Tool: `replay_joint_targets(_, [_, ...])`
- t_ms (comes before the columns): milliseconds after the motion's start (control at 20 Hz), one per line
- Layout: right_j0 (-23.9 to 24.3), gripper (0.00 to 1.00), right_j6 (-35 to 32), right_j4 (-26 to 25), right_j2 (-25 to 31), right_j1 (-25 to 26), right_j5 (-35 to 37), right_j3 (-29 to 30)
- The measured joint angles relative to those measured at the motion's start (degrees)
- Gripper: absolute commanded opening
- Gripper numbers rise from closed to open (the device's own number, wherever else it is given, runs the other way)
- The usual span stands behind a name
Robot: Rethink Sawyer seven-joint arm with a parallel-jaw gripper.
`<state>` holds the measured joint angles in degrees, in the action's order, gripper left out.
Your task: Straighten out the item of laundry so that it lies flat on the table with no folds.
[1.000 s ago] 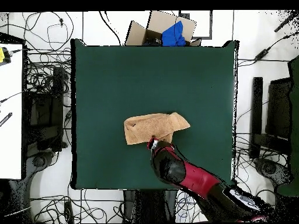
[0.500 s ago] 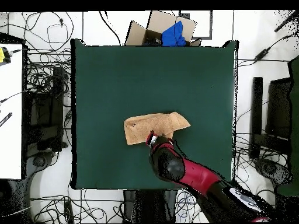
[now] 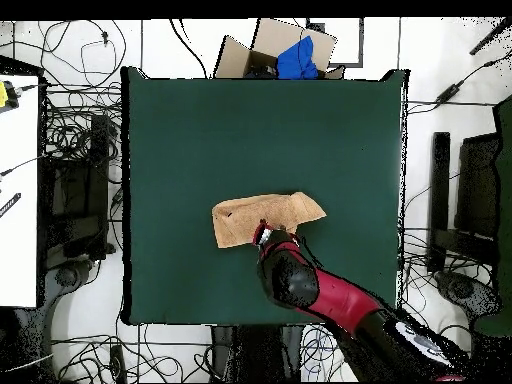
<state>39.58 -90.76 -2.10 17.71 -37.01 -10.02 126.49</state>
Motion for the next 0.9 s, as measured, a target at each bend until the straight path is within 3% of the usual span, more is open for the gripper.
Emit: replay_joint_targets(900, [1.29,1.00,0.00,0.02,0.14,3.18,0.01,-0.51])
